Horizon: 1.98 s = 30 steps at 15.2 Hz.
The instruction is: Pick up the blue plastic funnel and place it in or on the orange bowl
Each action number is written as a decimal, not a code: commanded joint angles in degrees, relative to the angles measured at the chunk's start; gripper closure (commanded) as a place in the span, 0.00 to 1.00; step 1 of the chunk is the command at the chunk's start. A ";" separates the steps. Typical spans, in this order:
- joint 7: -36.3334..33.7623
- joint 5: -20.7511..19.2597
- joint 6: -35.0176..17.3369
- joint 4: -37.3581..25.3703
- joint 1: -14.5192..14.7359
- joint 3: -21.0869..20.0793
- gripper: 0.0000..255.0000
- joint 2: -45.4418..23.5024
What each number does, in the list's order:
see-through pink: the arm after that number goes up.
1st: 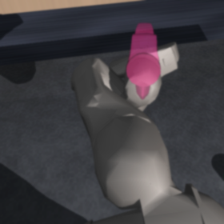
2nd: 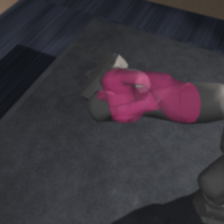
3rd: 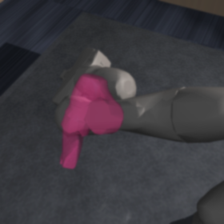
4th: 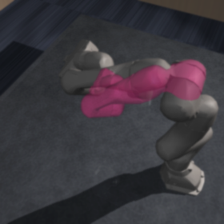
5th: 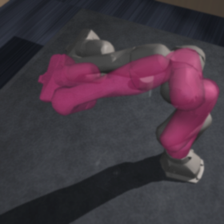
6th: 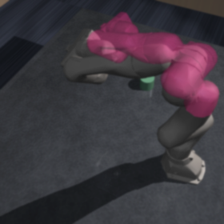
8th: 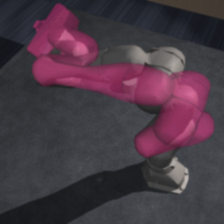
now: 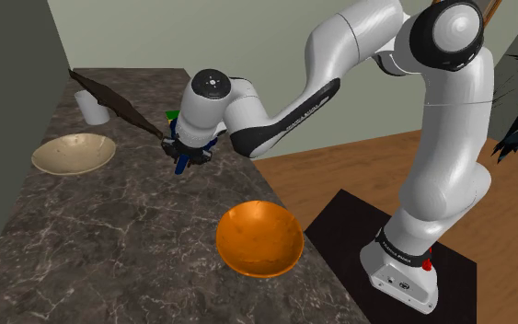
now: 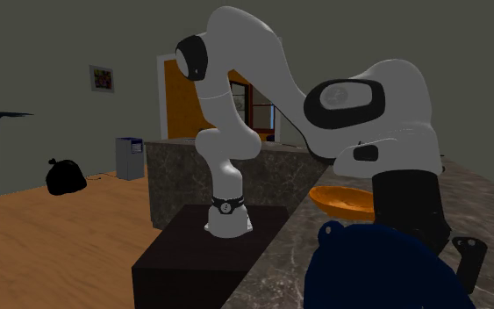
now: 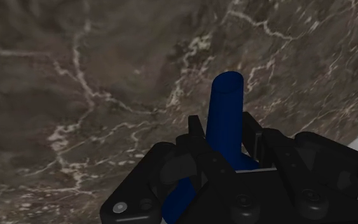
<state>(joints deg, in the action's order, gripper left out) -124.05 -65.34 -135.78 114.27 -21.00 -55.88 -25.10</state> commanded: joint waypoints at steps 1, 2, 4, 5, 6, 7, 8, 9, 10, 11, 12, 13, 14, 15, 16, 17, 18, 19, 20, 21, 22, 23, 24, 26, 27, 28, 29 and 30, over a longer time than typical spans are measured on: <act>0.00 0.00 0.01 0.00 0.00 0.01 1.00 -0.01; -0.01 -0.01 0.02 -0.01 0.01 0.01 1.00 -0.01; -0.01 -0.01 0.02 -0.01 0.01 0.01 1.00 -0.02; -0.01 0.00 0.02 0.00 0.01 0.01 1.00 -0.01; -0.01 0.00 0.02 0.00 0.01 0.01 1.00 -0.01; -0.01 -0.01 0.00 0.01 0.00 0.01 1.00 -0.01; 0.65 0.80 0.19 -0.06 -0.42 -0.48 1.00 0.50; 1.31 1.61 0.39 -0.16 -0.83 -0.98 1.00 0.99; 1.98 2.42 0.60 -0.26 -1.25 -1.47 1.00 1.48; 2.64 3.23 0.81 -0.37 -1.67 -1.97 1.00 1.97; 3.30 4.04 1.03 -0.49 -2.08 -2.46 1.00 2.45; 3.97 4.85 1.25 -0.63 -2.50 -2.96 1.00 2.93; 4.63 5.65 1.49 -0.78 -2.92 -3.45 1.00 3.40; 5.30 6.46 1.72 -0.94 -3.34 -3.94 1.00 3.87; 5.96 7.26 1.97 -1.12 -3.76 -4.43 1.00 4.34; 6.62 8.06 2.22 -1.31 -4.18 -4.91 1.00 4.80; 7.29 8.85 2.49 -1.51 -4.59 -5.39 1.00 5.25; 7.95 9.64 2.75 -1.72 -5.00 -5.87 1.00 5.71; 8.61 10.43 3.03 -1.94 -5.42 -6.34 1.00 6.15; 9.27 11.21 3.31 -2.18 -5.82 -6.81 1.00 6.59; 9.92 11.99 3.61 -2.44 -6.23 -7.27 1.00 7.03; 10.58 12.76 3.91 -2.70 -6.63 -7.73 1.00 7.46; 11.23 13.53 4.21 -2.98 -7.03 -8.18 1.00 7.88; 12.52 15.03 4.86 -3.58 -7.81 -9.07 1.00 8.71; 13.16 15.77 5.20 -3.90 -8.19 -9.49 1.00 9.12; 13.79 16.51 5.54 -4.24 -8.57 -9.91 1.00 9.52; 14.42 17.23 5.90 -4.58 -8.93 -10.32 1.00 9.91; 14.98 17.87 6.22 -4.91 -9.25 -10.68 1.00 10.25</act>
<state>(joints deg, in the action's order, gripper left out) -109.66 -48.10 -129.94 109.77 -29.97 -66.21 -15.16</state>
